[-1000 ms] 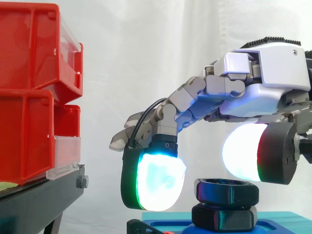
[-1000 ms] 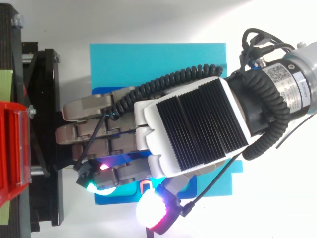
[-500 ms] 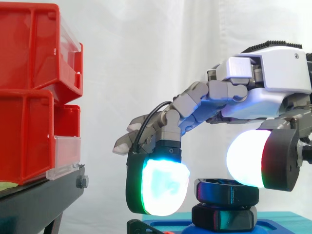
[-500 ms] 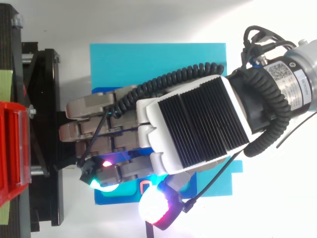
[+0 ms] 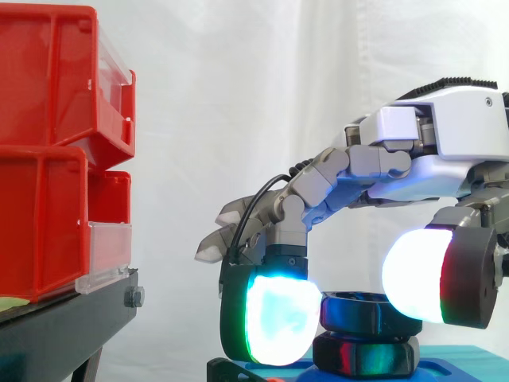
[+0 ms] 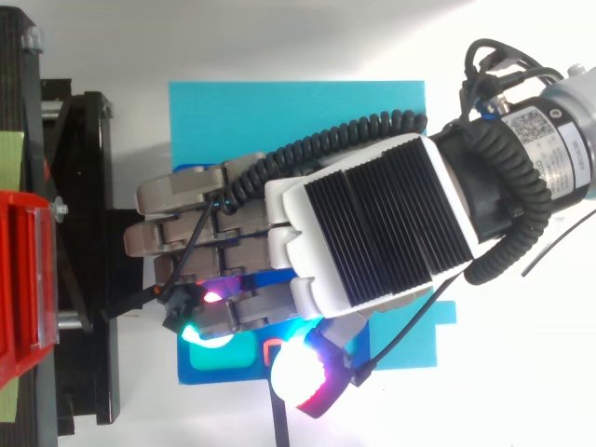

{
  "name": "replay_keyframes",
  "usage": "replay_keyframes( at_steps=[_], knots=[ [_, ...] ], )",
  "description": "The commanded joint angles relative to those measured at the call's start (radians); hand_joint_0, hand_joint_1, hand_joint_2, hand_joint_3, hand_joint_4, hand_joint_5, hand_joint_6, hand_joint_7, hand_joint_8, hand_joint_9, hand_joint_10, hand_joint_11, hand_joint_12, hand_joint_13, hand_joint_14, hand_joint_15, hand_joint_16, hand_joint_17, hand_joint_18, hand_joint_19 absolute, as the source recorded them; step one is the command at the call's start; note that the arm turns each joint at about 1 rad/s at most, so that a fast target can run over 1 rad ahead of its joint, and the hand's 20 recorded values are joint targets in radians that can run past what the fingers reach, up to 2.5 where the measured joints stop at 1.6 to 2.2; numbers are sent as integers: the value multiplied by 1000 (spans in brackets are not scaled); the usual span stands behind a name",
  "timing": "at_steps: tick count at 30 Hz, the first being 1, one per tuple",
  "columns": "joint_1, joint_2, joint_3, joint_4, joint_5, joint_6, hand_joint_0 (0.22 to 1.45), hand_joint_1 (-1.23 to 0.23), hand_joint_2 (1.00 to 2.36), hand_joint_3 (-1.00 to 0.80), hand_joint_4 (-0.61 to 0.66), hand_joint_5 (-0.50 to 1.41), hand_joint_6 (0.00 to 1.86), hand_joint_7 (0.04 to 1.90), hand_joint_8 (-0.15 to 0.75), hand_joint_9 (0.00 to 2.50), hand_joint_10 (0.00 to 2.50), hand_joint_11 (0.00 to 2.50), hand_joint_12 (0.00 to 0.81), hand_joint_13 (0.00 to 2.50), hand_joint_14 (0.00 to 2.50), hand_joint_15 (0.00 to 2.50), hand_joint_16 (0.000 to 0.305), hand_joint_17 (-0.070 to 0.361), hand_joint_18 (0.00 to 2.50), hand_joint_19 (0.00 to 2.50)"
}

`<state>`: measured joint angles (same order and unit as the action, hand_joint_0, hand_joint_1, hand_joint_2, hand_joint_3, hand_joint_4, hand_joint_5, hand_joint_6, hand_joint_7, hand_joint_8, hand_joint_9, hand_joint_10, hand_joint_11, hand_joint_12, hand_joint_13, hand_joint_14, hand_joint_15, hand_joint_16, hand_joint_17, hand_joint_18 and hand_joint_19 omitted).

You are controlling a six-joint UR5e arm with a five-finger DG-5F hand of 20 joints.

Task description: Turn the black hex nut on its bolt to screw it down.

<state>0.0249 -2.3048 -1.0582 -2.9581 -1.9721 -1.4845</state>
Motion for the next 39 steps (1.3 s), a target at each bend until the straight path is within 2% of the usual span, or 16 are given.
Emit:
replay_keyframes(
  at_steps=[1, 7, 12, 29, 39],
  knots=[
    [0, 2, 0, -1, -1, 0, 520, -447, 1000, -500, 218, -198, 768, 665, 249, 525, 9, 321, 143, 342, 0, 0, 15, 34, 71, 127],
    [-2, 2, 10, -1, -4, 0, 520, -447, 1000, -500, 221, -198, 768, 664, 248, 525, 7, 323, 142, 341, 0, 0, 15, 34, 72, 128],
    [-5, 2, 38, -24, -16, 0, 520, -447, 1000, -500, 219, -199, 768, 667, 248, 526, 7, 323, 142, 340, 1, 0, 15, 34, 70, 129],
    [-16, 1, 37, -29, -21, 1, 520, -447, 1000, -500, 211, -197, 767, 665, 246, 523, 7, 319, 141, 338, 0, 0, 15, 35, 66, 124],
    [-26, 2, 37, -39, -59, 1, 521, -447, 1000, -500, 212, -197, 768, 669, 247, 525, 7, 319, 143, 338, 1, 0, 15, 35, 67, 119]
  ],
)
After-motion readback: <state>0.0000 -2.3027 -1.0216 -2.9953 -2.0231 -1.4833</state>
